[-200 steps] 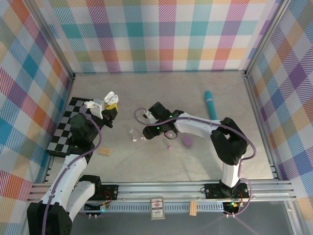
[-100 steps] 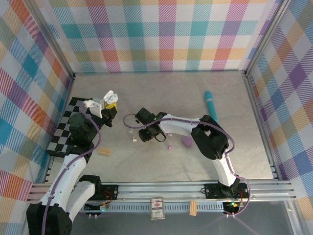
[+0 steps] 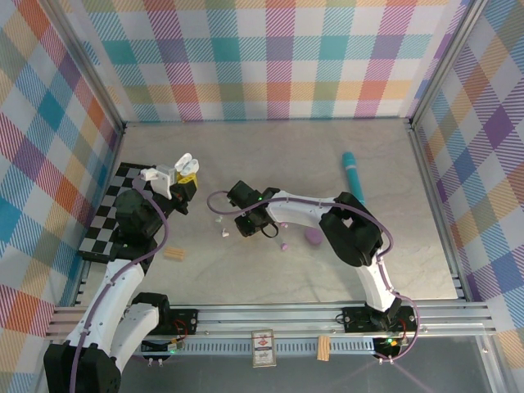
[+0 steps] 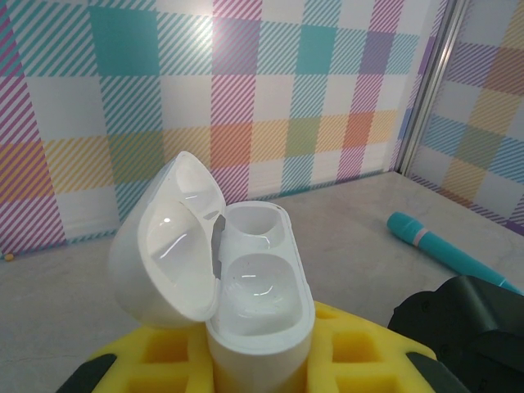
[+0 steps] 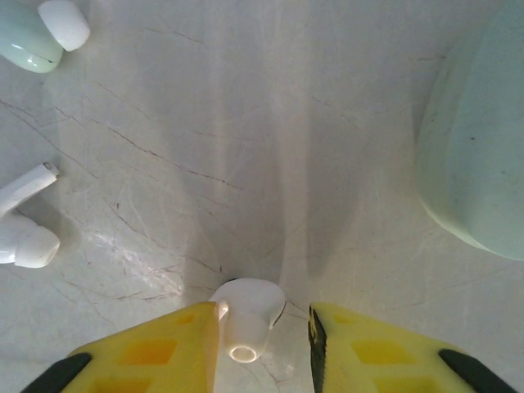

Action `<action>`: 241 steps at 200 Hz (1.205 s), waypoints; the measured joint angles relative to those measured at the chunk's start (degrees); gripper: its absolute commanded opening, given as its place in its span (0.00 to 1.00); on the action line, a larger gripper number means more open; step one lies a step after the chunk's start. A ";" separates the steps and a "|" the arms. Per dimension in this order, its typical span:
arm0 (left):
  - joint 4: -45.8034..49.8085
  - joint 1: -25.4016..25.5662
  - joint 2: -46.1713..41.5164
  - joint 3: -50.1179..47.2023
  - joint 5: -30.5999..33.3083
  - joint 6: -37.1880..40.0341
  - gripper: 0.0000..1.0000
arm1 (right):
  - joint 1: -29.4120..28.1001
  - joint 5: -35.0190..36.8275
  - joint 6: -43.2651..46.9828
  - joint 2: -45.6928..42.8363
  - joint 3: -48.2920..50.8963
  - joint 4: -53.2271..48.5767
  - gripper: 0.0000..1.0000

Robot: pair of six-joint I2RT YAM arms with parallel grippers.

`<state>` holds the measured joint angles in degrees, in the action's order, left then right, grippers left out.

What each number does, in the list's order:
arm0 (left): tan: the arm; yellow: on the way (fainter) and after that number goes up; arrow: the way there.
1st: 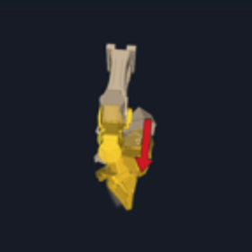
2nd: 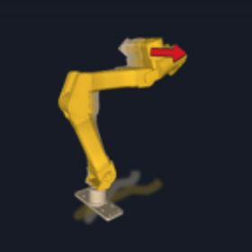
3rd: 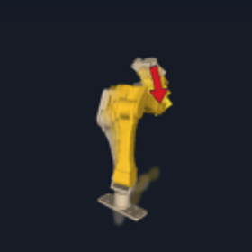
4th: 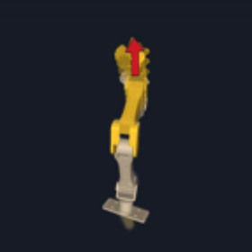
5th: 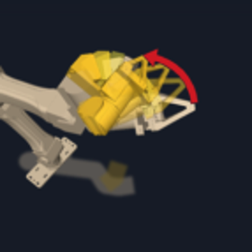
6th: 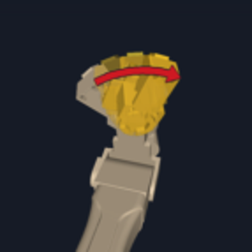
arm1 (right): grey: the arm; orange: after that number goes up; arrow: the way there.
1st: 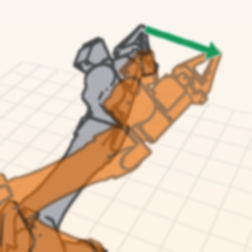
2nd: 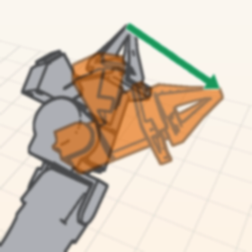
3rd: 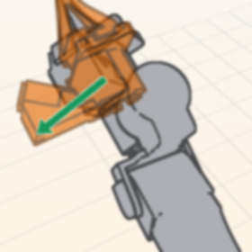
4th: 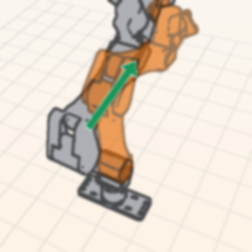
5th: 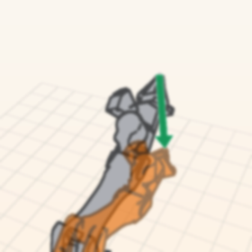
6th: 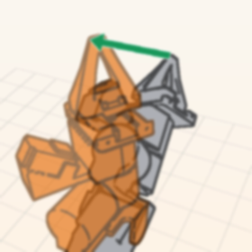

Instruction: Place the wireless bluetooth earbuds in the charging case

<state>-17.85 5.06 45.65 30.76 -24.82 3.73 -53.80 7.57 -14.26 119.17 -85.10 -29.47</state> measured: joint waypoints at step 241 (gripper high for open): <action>1.46 0.00 -1.77 0.17 1.33 0.15 0.00 | 5.31 -24.26 4.28 -2.25 4.31 4.33 0.49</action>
<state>-16.38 5.06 43.88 30.94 -23.49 3.88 -48.49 -16.69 -9.98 116.92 -80.79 -25.15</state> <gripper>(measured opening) 0.201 0.485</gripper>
